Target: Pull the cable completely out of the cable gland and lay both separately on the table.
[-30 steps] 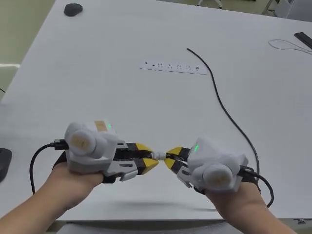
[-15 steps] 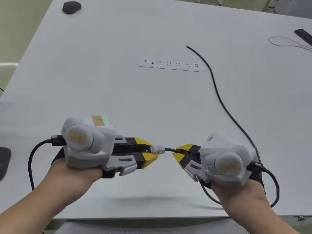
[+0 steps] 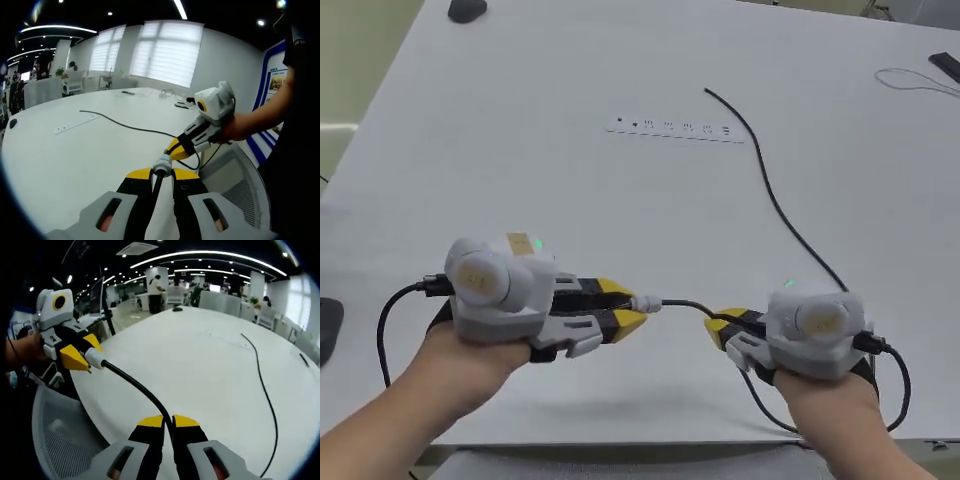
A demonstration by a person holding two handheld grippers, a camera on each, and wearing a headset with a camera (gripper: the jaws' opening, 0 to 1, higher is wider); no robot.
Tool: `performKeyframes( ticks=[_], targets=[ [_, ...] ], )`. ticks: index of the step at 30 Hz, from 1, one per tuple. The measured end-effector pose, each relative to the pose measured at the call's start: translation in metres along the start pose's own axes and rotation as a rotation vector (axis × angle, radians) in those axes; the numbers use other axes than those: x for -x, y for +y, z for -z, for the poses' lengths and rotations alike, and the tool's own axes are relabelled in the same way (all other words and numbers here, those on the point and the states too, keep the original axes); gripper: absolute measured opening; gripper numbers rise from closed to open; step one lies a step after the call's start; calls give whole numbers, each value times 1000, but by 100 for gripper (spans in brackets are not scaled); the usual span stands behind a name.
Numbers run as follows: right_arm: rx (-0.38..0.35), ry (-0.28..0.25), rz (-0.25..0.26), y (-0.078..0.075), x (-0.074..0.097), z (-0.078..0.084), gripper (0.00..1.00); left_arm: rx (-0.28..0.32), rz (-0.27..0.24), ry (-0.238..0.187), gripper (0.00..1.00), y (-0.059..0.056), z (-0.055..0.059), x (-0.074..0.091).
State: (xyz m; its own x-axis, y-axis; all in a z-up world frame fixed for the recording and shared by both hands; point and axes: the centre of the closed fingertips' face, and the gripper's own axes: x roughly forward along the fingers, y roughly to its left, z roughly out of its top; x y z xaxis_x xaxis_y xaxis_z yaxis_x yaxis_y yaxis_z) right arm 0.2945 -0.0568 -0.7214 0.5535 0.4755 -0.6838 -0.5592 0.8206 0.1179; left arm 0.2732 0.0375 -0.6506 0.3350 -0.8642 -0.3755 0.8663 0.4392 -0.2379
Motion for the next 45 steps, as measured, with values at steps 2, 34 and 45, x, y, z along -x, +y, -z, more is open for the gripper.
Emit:
performKeyframes(
  ticks=[2, 34, 45],
  targets=[
    [-63, -3, 3, -6, -1, 5, 0, 2, 2, -4, 15, 0, -1, 0],
    [-67, 13, 33, -8, 1, 23, 2, 10, 16, -22, 15, -2, -9, 2],
    [143, -30, -22, 11, 16, -11, 24, 17, 3, -11, 15, 0, -6, 6]
  ],
)
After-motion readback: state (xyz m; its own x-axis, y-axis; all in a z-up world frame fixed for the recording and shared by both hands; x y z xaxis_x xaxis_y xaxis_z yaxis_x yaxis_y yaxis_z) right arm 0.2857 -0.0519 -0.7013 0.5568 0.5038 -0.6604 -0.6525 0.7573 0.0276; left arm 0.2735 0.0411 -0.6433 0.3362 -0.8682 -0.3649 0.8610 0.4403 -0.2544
